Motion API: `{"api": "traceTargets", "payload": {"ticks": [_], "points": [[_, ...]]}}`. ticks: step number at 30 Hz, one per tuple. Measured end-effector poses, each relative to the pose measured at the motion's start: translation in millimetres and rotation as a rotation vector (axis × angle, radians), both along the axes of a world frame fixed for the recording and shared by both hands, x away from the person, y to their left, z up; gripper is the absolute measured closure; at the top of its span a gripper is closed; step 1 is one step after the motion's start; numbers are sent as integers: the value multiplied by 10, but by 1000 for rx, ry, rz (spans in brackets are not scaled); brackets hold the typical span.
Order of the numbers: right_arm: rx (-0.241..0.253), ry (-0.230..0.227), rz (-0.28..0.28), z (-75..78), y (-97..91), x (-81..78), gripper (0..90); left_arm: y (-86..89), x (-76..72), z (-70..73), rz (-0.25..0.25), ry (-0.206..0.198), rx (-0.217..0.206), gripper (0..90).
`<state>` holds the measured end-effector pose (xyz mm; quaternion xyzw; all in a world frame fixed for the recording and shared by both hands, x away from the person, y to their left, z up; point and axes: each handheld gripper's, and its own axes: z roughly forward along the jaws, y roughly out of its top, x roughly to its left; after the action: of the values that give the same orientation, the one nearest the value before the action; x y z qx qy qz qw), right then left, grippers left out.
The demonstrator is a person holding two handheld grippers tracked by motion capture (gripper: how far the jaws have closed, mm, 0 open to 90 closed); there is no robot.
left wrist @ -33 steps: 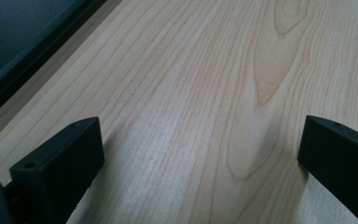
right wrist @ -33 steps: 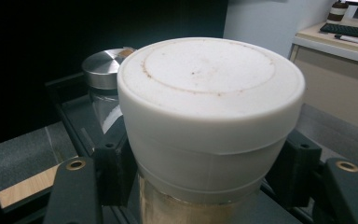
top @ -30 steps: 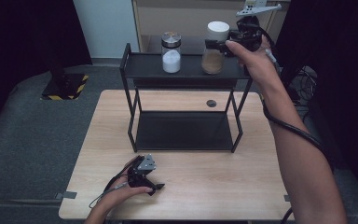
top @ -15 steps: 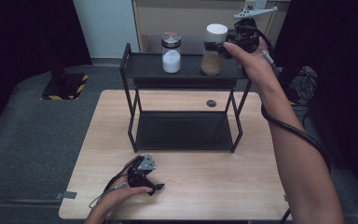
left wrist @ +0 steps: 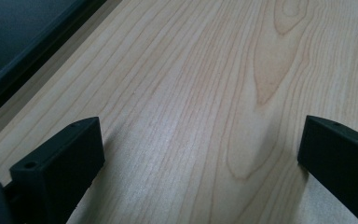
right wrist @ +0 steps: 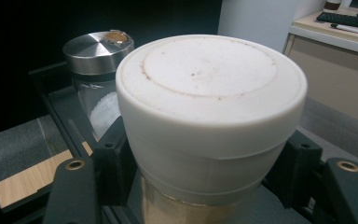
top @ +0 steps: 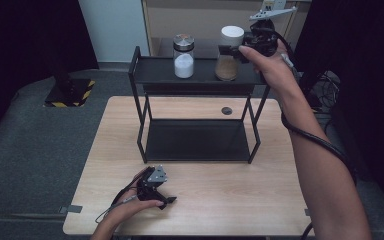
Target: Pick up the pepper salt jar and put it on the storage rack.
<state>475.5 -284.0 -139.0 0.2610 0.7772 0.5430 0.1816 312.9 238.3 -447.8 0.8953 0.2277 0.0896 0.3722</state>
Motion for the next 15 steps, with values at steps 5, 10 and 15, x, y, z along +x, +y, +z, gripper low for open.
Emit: {"api": "traceTargets", "payload": {"ticks": [5, 10, 15], "points": [[1, -1, -3, -4, 4, -8, 357, 0, 0, -1, 0, 0, 0, 0], [1, -1, -3, -5, 6, -8, 357, 0, 0, 0, 0, 0, 0, 0], [14, 11, 0, 3, -11, 4, 299, 0, 0, 0, 0, 0, 0, 0]]}}
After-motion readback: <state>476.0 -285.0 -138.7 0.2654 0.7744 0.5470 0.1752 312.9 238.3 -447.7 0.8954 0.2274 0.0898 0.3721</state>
